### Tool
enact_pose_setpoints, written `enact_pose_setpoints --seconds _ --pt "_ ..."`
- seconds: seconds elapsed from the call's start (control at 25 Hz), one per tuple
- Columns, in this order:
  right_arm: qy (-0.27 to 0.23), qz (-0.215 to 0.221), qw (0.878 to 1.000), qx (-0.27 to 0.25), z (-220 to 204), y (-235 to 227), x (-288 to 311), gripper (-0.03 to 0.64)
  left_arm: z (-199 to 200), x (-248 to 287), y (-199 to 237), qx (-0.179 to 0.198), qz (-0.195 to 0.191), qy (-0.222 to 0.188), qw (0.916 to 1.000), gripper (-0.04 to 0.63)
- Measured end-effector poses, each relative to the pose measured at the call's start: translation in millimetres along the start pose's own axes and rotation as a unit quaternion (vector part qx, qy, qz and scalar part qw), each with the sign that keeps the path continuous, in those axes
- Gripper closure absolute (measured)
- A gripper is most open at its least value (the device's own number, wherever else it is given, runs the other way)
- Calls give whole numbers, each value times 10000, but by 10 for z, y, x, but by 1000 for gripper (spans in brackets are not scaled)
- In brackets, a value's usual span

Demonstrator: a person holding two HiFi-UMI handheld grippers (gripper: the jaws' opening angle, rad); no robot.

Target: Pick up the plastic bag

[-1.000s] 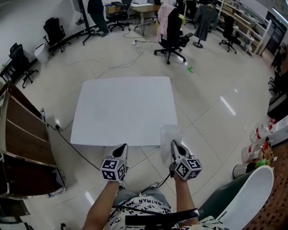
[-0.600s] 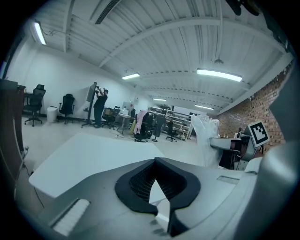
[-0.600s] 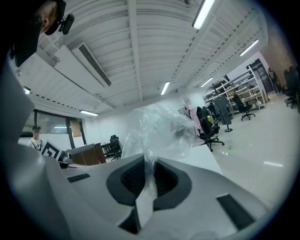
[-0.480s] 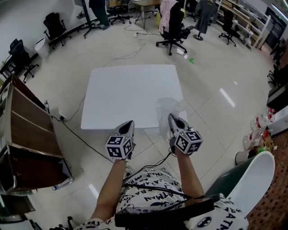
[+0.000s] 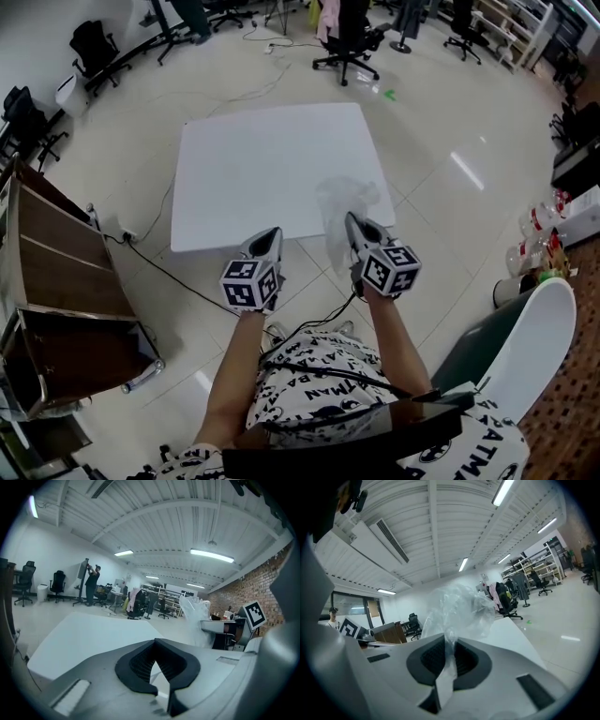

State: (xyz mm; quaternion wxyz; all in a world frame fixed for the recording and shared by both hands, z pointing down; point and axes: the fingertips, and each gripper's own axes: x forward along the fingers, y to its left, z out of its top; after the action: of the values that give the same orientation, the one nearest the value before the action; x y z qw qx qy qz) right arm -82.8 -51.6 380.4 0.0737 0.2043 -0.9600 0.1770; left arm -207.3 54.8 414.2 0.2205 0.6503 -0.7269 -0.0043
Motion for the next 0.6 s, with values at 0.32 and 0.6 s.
enact_pose_setpoints --seconds 0.32,0.6 --pt "-8 -135 9999 -9 0 25 -31 604 -24 16 -9 -177 -245 30 9995 588" --pt "12 -213 9998 -8 -22 74 35 604 15 -34 110 -246 -238 -39 9994 589"
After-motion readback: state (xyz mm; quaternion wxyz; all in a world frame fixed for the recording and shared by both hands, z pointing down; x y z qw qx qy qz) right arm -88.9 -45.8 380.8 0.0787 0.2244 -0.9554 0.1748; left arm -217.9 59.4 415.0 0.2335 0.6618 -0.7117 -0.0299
